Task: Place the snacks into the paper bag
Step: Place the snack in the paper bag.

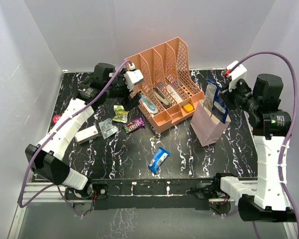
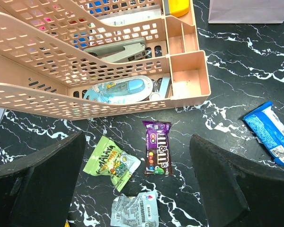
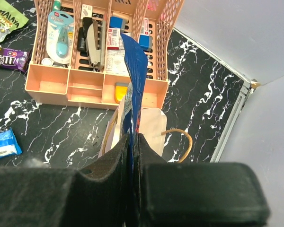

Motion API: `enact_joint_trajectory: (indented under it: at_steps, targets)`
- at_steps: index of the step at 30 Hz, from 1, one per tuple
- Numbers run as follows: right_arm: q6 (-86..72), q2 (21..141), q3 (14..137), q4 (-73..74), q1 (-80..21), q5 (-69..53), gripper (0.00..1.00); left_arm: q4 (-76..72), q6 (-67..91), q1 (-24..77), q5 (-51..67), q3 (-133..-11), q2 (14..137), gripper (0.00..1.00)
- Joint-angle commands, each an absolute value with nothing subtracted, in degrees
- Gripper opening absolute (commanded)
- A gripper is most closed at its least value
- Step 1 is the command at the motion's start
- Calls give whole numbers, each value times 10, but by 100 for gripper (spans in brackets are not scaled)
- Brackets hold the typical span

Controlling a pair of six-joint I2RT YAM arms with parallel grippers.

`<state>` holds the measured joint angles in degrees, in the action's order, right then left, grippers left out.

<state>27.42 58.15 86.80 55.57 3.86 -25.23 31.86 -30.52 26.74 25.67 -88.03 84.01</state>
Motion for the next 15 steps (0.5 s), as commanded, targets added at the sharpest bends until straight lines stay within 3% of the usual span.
enact_joint_trajectory:
  at_steps: [1,15]
  targets:
    - [308,581,881,540,41,-277,8,322,-315,266,274,-874,829,91]
    - [371,620,891,542,41,-316,8,325,-321,266,275,-872,827,92]
